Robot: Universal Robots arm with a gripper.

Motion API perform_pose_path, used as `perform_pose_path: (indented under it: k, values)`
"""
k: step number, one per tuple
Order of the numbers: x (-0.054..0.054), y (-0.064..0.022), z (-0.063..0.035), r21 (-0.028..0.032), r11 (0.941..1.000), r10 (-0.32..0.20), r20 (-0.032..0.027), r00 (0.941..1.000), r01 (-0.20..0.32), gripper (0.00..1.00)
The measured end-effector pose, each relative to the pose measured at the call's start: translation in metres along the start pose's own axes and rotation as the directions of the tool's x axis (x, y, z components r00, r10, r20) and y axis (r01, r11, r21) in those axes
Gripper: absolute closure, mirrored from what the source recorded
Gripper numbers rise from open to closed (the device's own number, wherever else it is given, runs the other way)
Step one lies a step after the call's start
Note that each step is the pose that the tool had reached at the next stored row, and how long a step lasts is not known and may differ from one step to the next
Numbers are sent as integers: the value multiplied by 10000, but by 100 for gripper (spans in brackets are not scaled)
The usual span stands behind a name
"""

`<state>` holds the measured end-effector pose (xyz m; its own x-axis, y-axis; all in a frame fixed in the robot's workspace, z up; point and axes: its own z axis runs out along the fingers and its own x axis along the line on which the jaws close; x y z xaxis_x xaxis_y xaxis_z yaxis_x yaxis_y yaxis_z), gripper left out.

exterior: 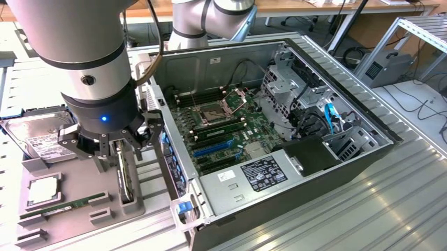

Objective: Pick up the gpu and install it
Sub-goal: 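Pick up the gpu and move the gpu toward the slot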

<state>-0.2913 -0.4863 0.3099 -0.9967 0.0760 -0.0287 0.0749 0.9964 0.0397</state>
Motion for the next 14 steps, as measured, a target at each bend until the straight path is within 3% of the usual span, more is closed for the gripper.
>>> perform_pose_path:
  k: [14]
  values:
    - [10,-2,39,0,10000,1,0,10000,-1,52]
